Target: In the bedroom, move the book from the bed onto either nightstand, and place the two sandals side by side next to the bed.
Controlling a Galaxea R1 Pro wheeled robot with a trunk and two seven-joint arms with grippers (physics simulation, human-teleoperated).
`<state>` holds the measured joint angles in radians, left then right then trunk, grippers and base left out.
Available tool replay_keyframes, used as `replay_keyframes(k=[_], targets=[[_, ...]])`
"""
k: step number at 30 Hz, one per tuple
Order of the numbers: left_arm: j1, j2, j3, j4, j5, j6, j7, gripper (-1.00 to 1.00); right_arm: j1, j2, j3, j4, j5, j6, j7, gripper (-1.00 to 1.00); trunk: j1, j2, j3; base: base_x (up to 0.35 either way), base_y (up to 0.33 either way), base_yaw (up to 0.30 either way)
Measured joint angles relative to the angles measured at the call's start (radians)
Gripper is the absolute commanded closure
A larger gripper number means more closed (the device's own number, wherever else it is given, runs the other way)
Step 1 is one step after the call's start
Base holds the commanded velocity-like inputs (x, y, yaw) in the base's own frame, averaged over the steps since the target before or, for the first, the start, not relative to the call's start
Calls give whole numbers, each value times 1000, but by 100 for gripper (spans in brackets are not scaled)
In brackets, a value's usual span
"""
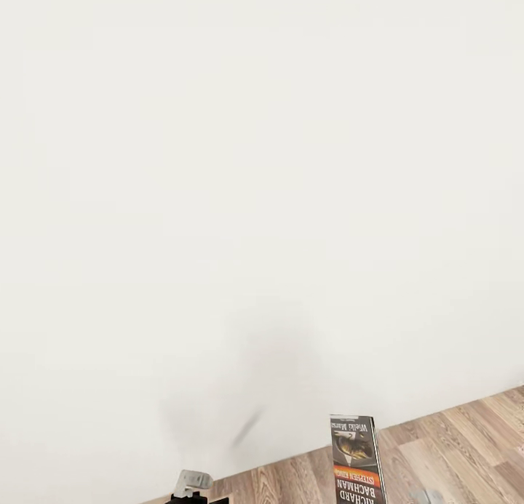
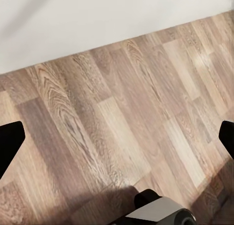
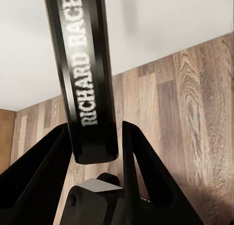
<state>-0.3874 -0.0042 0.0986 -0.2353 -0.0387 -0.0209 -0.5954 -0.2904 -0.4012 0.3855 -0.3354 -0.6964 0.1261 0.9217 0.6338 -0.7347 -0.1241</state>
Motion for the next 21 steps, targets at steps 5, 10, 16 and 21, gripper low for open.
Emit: replay_keyframes(k=[5, 10, 16, 21], targets=[[0, 0, 0, 0, 0, 0, 0, -100, 0, 0, 0, 0, 0, 0, 0, 100, 0, 0, 0, 0, 0, -180], [0, 0, 0, 0, 0, 0, 0, -100, 0, 0, 0, 0, 0, 0, 0, 100, 0, 0, 0, 16, 0, -174], [0, 0, 0, 0, 0, 0, 0, -100, 0, 0, 0, 0, 0, 0, 0, 100, -1, 0, 0, 262, 0, -168], [0, 0, 0, 0, 0, 0, 0, -100, 0, 0, 0, 0, 1, 0, 0, 100, -1, 0, 0, 306, 0, -166]])
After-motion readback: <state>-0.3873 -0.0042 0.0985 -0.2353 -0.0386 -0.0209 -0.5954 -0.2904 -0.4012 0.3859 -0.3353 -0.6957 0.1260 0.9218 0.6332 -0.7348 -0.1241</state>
